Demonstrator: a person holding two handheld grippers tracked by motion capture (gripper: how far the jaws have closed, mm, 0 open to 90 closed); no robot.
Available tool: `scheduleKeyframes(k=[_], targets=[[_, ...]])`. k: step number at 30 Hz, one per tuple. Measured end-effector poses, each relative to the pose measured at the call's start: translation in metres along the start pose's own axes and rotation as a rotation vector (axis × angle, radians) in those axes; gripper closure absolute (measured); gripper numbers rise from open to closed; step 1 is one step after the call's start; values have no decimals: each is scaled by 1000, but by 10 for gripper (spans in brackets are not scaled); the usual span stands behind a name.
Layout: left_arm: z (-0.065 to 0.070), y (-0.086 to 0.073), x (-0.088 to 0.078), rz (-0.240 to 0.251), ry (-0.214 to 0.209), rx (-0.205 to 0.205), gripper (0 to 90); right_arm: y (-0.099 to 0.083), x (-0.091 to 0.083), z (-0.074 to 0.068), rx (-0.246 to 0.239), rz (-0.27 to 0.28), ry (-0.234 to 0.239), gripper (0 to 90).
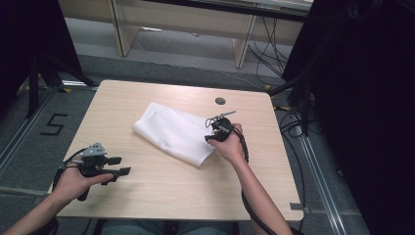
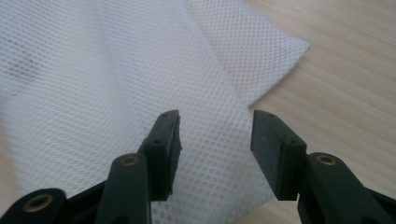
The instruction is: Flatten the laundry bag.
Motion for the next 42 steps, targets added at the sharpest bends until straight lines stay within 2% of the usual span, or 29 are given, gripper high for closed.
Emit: scheduleKeyframes(k=[2, 3, 5, 6, 7, 8, 11, 12, 13, 16, 19, 21, 22, 24, 28, 32, 40, 41, 42], targets=[[0, 0, 0, -2, -2, 2, 377, -5, 6, 2, -4, -34, -10, 512], [1, 0, 0, -3, -3, -3, 377, -5, 9, 5, -24, -29, -17, 509], [1, 0, 0, -3, -5, 6, 377, -6, 12, 6, -22, -28, -18, 504], [1, -1, 0, -4, -5, 6, 377, -8, 12, 5, -7, -41, -24, 498], [1, -1, 1, -5, -3, 6, 377, -9, 17, 8, -25, -37, -32, 474], [1, 0, 2, 13, -2, 8, 376, -11, 17, 7, -11, -51, -34, 467], [1, -1, 1, -4, -4, 10, 376, -14, 23, 9, -51, -55, -27, 490], [1, -2, 0, -16, -2, 14, 376, -16, 23, 8, -36, -72, -26, 499], [2, -1, 1, -7, -11, 12, 376, -17, 24, 8, -39, -76, -22, 523], [2, -3, 0, -24, -17, 8, 375, -17, 27, 7, -85, -68, -3, 617], [2, -3, 1, -23, -15, 18, 376, -19, 26, 4, -130, -94, 0, 746], [3, -3, 0, -26, -21, 21, 375, -19, 25, 0, -124, -102, 5, 827], [3, -3, 0, -26, -21, 21, 375, -19, 25, 2, -142, -100, -6, 874], [3, -3, 0, -31, -21, 22, 375, -21, 25, 2, -147, -111, -16, 881], [2, -4, 1, -29, -9, 24, 375, -21, 24, 4, -143, -105, -1, 899], [3, -3, 1, -26, -11, 21, 375, -19, 20, 5, -110, -104, 4, 900], [2, -4, 1, -29, -7, 27, 374, -12, 11, 4, -117, -65, 17, 900], [2, -3, 1, -27, -7, 25, 375, -11, 9, 3, -100, -70, 12, 900], [2, -4, 1, -29, -7, 28, 375, -8, 11, 6, -118, -47, 9, 892]])
Point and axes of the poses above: each handheld gripper's, and its own axes: x roughly forward along the jaws, y roughly out of its top, z roughly to its right, the point moved 10 cm from there along x, roughly forward along the jaws, and after that the axes turned 12 degrees about z, right-handed, at the moved point
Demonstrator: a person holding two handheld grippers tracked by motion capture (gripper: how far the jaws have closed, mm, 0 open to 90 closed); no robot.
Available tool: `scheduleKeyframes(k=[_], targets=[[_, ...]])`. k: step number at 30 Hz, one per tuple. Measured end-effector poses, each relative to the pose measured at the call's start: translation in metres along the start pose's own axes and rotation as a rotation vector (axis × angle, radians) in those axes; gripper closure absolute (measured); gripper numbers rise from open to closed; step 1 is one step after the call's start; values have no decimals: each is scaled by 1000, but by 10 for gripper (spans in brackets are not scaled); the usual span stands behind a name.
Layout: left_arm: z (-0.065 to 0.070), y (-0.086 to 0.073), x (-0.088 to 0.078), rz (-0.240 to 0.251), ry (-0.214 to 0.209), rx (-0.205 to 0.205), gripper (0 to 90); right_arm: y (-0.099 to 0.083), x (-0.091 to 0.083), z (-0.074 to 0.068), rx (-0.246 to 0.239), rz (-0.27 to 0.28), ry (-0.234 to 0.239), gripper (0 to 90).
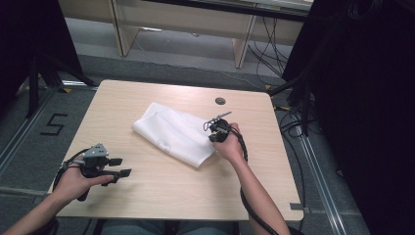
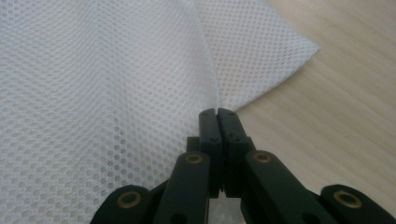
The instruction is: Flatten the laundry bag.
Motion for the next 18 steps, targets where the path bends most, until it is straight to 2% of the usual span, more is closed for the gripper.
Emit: scheduleKeyframes(k=[1, 2, 3, 5, 9, 12, 13, 14, 16, 18], targets=[[0, 0, 0, 1, -6, 2, 375, 1, 1, 1, -2, 9, -2, 870], [1, 0, 0, 1, -9, 3, 375, 4, 2, 0, 18, 9, -4, 750], [1, 0, 0, 1, -9, 3, 374, 4, 2, 0, 18, 9, -4, 750], [0, 0, 0, -2, -3, 2, 375, 6, 8, 1, 23, 20, -8, 673], [0, 0, 0, -4, -7, 5, 375, 6, 16, -1, 40, 12, -2, 648], [1, -1, 0, -5, -8, 5, 374, 2, 24, -4, 22, -10, 11, 671], [1, -1, 0, -11, -13, -9, 374, 1, 25, -5, 19, -18, 15, 714], [1, -1, 0, -16, -19, 4, 374, 1, 25, -8, 15, -30, 22, 759], [1, -2, 0, -15, -19, 3, 374, 2, 24, -10, -71, -42, 9, 887], [1, -1, 0, -12, -14, 5, 374, 2, 23, -12, -85, -57, -4, 895]])
Point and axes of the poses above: each handheld gripper's, and its own axes: x roughly forward along the jaws, y roughly out of its top, z roughly to its right, the point moved 10 cm from there along x, roughly forward along the jaws, and after that the axes turned 12 degrees about z, right-handed, at the moved point
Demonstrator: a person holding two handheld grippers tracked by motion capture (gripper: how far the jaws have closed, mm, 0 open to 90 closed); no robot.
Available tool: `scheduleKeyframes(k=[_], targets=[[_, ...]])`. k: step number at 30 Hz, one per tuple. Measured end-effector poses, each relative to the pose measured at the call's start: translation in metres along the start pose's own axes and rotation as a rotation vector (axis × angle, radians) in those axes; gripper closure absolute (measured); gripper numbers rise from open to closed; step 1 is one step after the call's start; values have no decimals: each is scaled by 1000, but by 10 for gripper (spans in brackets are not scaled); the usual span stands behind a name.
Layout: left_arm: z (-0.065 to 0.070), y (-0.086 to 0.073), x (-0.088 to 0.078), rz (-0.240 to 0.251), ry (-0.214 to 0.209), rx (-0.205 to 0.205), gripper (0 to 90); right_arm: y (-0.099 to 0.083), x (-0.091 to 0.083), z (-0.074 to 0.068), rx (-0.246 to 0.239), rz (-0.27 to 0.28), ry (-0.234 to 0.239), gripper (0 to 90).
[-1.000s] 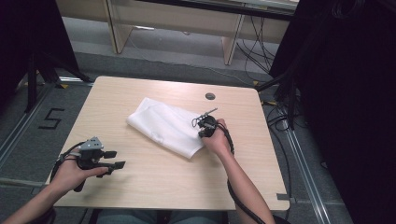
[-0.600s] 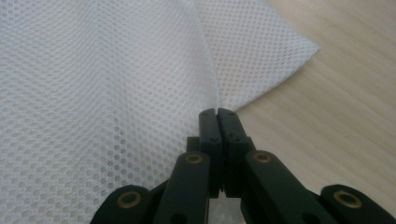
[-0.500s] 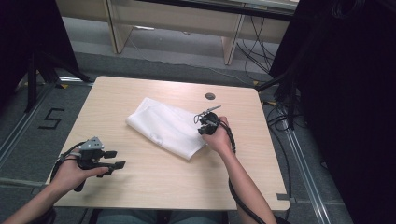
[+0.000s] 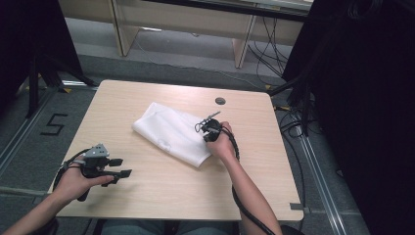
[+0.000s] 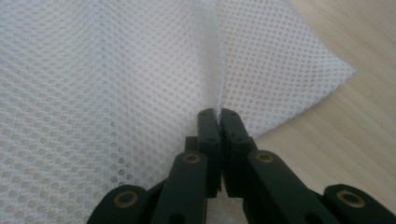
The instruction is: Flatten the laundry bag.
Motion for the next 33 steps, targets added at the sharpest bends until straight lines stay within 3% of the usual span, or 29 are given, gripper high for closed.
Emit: scheduleKeyframes(k=[2, 4, 8, 15, 16, 19, 23, 26, 32, 33], targets=[[1, 0, 0, -2, -5, 0, 374, 1, 1, -2, -29, -6, -9, 900], [1, -1, -1, -5, -7, 1, 374, 3, -1, -4, -12, 0, 9, 900], [0, -1, 0, -1, 1, -3, 373, 9, -9, -3, -31, 32, 0, 900], [1, -2, 0, -12, 0, 7, 374, 35, -39, 3, -85, 137, -18, 900], [2, -2, 1, -13, 0, -6, 374, 38, -43, 3, -87, 141, -24, 900], [2, -3, 1, -19, -15, 6, 374, 42, -51, 6, -89, 154, -25, 900], [3, -3, 2, -15, -16, 3, 374, 44, -58, 7, -55, 181, -23, 900], [5, -4, 2, -20, -14, -6, 375, 45, -64, 3, -63, 189, 2, 900], [7, -5, 2, -31, -38, 6, 380, 53, -83, -11, -101, 274, 27, 900], [8, -5, 2, -37, -42, 6, 382, 53, -87, -13, -106, 268, 40, 900]])
Point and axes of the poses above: each handheld gripper's, and its own axes: x roughly forward along the jaws, y roughly out of its top, z roughly to its right, the point moved 10 cm from there along x, roughly forward along the jaws, and after that the axes turned 12 degrees about z, right-handed, at the moved point
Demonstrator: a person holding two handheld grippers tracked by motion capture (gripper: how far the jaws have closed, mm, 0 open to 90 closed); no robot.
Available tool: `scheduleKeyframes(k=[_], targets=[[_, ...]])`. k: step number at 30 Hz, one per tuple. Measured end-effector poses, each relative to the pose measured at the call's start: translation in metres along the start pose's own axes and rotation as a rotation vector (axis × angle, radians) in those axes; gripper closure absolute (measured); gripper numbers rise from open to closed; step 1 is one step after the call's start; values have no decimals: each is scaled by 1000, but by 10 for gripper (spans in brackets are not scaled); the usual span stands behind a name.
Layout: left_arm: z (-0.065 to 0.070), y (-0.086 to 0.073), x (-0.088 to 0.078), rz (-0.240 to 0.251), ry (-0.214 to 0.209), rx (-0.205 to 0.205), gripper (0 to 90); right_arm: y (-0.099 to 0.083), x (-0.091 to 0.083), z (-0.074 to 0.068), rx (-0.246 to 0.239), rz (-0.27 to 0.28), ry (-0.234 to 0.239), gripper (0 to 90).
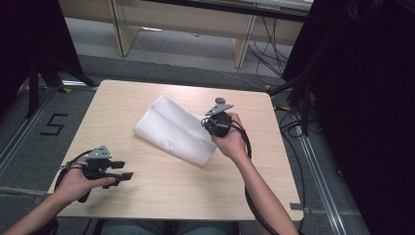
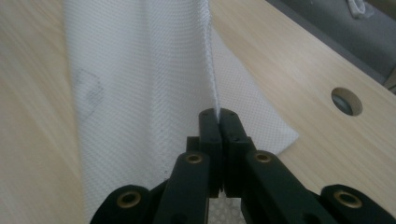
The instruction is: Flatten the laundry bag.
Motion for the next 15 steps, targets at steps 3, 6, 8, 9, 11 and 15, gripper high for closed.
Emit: scheduleKeyframes(k=[3, 6, 8, 9, 11, 15], targets=[[1, -1, 0, -4, -1, 0, 385, 5, -10, -9, -33, 36, 32, 900], [1, -2, 1, -7, 3, -4, 385, 7, -27, -26, -48, 45, 116, 900], [1, -2, 2, -9, 1, 3, 385, 8, -28, -28, -62, 65, 106, 900], [1, -2, 1, -9, 3, 0, 385, 7, -32, -32, -70, 61, 127, 900], [0, -2, 1, -5, 13, -12, 385, 7, -38, -40, -82, 66, 164, 900], [-7, 2, -6, 11, 45, -6, 386, 1, -46, -56, -99, 53, 211, 900]])
Point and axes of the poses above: each handheld gripper's, and its own axes: x roughly forward along the jaws, y roughly out of its top, z roughly to its right, the point moved 10 cm from there along x, roughly forward along the jaws, and after that the axes turned 12 degrees about z, right-handed, at the moved point
